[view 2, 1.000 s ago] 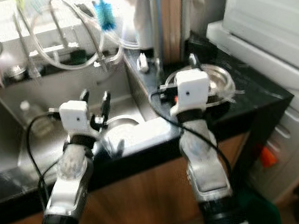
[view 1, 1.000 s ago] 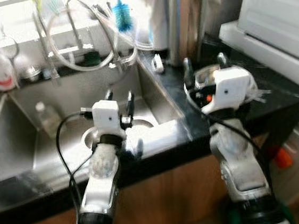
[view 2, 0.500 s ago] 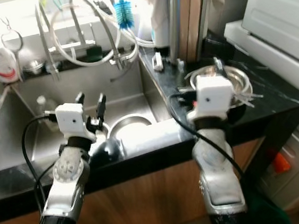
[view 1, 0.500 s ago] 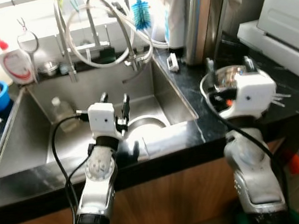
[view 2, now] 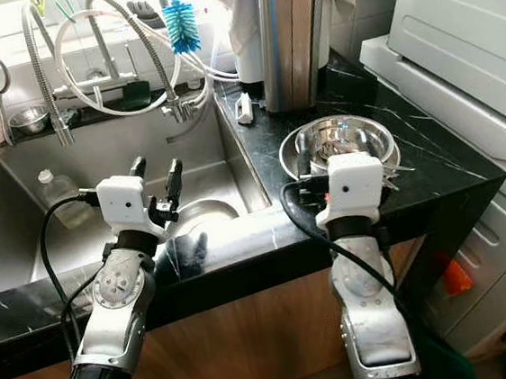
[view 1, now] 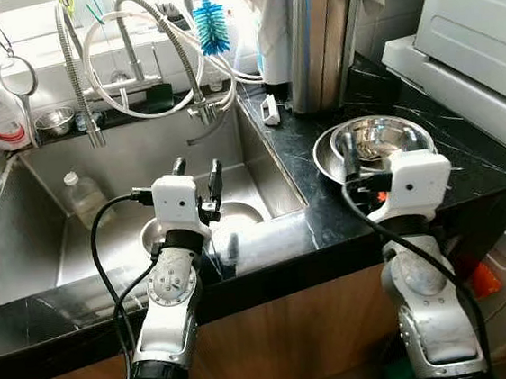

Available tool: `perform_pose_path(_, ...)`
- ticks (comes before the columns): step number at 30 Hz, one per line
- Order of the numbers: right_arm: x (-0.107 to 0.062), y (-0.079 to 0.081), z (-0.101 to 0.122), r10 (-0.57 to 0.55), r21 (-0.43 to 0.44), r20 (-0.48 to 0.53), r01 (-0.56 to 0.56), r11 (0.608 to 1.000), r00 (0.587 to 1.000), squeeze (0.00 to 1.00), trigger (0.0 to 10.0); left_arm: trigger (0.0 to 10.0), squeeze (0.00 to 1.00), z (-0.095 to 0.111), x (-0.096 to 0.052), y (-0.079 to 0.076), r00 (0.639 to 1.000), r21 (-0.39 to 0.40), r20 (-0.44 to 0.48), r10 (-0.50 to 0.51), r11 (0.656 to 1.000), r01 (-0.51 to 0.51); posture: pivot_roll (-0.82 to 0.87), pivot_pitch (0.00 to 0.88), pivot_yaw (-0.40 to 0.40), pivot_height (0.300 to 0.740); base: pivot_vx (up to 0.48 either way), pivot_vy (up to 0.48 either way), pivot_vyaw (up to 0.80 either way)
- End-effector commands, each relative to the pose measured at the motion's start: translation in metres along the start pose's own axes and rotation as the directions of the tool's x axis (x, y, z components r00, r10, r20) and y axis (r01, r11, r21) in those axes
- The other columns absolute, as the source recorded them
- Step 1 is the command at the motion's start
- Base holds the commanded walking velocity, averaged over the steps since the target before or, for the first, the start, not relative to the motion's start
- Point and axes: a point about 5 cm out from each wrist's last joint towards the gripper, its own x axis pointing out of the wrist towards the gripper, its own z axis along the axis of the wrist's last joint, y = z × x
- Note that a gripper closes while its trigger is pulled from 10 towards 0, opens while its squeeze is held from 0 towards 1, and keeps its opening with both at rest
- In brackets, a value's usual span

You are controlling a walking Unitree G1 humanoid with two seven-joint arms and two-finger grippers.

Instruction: Kitchen organization

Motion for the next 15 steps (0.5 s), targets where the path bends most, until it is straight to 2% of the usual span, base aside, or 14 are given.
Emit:
perform_pose_path(1, -0.001, 0.008, -0.004, 0.058, 0.006, -0.028, -0.058, 0.998, 0.998, 0.0, 10.0, 10.0, 0.0, 0.001, -0.002, 0.005, 1.0, 0.004, 0.001, 0.022, 1.0, -0.022, -0.16, 0.0, 0.042, 0.74, 0.0, 0.0, 0.0)
perform_pose_path(4, -0.009, 0.01, -0.014, 0.106, -0.029, -0.061, -0.108, 0.994, 0.993, 0.0, 10.0, 10.0, 0.0, 0.0, -0.003, 0.004, 1.0, 0.004, 0.0, 0.027, 1.0, -0.027, -0.16, 0.0, 0.039, 0.74, 0.0, 0.0, 0.0)
perform_pose_path(6, -0.008, 0.01, -0.01, 0.102, -0.025, -0.043, -0.103, 0.994, 0.994, 0.0, 10.0, 10.0, 0.0, 0.0, -0.003, 0.003, 1.0, 0.003, 0.0, 0.027, 1.0, -0.027, -0.16, 0.0, 0.039, 0.74, 0.0, 0.0, 0.0)
perform_pose_path(9, 0.004, 0.01, 0.008, 0.098, 0.0, 0.045, -0.098, 0.995, 0.994, 0.0, 10.0, 10.0, 0.0, 0.0, -0.002, 0.002, 1.0, -0.002, 0.001, 0.024, 1.0, -0.024, -0.17, 0.0, 0.04, 0.74, 0.0, 0.0, 0.0)
perform_pose_path(15, 0.013, 0.01, 0.011, 0.092, -0.006, 0.079, -0.092, 0.996, 0.993, 0.0, 10.0, 10.0, 0.0, -0.001, 0.0, 0.0, 1.0, -0.008, 0.005, 0.02, 1.0, -0.02, -0.16, 0.0, 0.037, 0.74, 0.0, 0.0, 0.0)
